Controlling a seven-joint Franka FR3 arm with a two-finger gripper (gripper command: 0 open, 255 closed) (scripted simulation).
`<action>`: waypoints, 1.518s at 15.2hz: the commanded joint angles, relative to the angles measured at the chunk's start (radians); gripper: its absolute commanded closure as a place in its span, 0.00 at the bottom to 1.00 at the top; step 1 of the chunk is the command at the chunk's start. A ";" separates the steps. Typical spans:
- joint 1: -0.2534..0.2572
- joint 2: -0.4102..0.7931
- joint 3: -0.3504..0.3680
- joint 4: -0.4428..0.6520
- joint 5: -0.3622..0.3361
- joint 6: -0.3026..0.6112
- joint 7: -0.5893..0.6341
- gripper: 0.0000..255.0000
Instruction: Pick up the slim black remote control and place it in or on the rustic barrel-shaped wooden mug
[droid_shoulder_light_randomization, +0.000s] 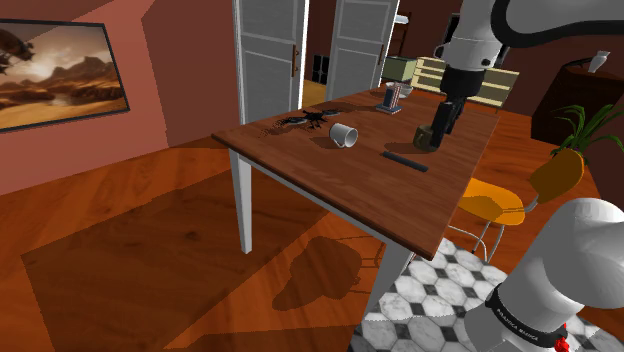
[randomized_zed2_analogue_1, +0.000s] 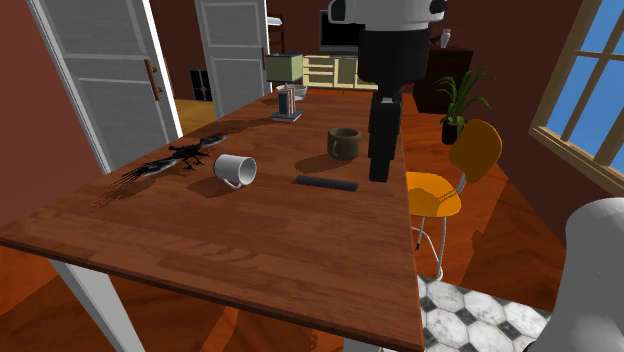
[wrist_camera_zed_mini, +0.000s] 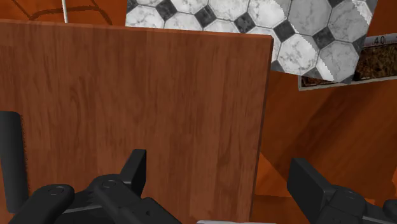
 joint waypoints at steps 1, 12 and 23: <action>0.000 0.000 0.000 0.000 0.000 0.000 0.000 0.00; -0.065 0.270 -0.184 0.011 -0.091 0.290 -0.150 0.00; -0.094 0.646 -0.347 0.177 -0.038 0.526 -0.335 0.00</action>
